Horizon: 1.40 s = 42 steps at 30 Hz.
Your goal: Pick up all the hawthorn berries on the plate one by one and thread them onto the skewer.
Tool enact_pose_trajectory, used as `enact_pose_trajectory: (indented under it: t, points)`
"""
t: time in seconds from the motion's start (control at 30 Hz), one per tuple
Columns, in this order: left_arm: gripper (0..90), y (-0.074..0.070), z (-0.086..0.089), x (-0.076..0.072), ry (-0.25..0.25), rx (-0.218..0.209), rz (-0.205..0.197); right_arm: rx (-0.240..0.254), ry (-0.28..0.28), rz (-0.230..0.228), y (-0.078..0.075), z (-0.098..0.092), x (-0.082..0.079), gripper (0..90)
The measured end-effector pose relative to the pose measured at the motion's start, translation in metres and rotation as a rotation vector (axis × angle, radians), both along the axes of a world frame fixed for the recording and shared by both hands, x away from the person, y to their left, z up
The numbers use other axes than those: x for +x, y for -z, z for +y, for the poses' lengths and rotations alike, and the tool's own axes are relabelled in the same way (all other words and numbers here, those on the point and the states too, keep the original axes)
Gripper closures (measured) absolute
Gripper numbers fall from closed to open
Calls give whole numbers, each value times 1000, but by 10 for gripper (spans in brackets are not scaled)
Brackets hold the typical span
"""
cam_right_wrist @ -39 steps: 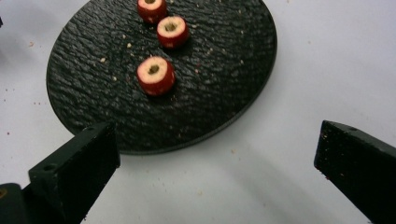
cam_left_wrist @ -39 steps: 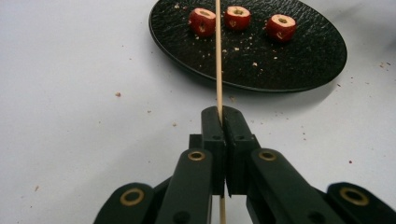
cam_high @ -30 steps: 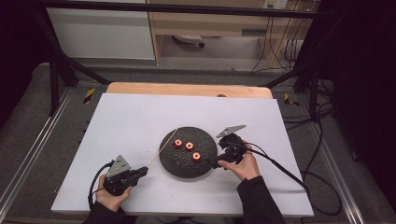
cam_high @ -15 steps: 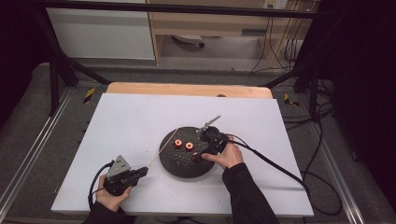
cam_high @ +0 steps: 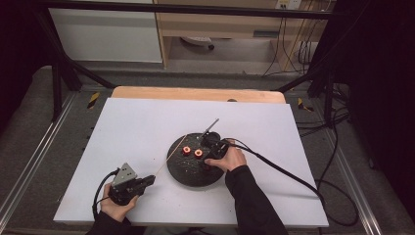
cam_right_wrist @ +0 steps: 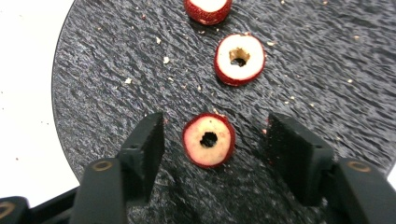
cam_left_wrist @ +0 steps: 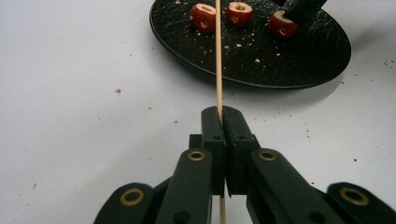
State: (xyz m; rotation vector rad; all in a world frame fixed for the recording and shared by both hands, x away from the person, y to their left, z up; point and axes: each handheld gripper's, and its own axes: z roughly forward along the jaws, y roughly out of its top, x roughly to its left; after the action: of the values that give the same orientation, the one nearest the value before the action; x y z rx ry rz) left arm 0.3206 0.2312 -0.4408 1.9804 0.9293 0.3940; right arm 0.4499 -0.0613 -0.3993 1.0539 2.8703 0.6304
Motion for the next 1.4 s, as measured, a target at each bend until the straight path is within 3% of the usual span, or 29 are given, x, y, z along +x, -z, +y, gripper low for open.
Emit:
enact_pose_trajectory:
  t: [0.13, 0.43, 0.93, 1.4]
  points:
    - [881, 0, 0, 0, 0, -2, 0, -8, -10, 26, 4, 4, 3, 473]
    - [881, 0, 0, 0, 0, -1, 1, -19, -13, 42, 6, 4, 6, 555]
    - [881, 0, 0, 0, 0, 0, 1, -29, 4, 86, 7, 4, 8, 601]
    - [881, -1, 0, -1, -5, -2, -8, 50, 45, 58, -14, -5, 3, 605]
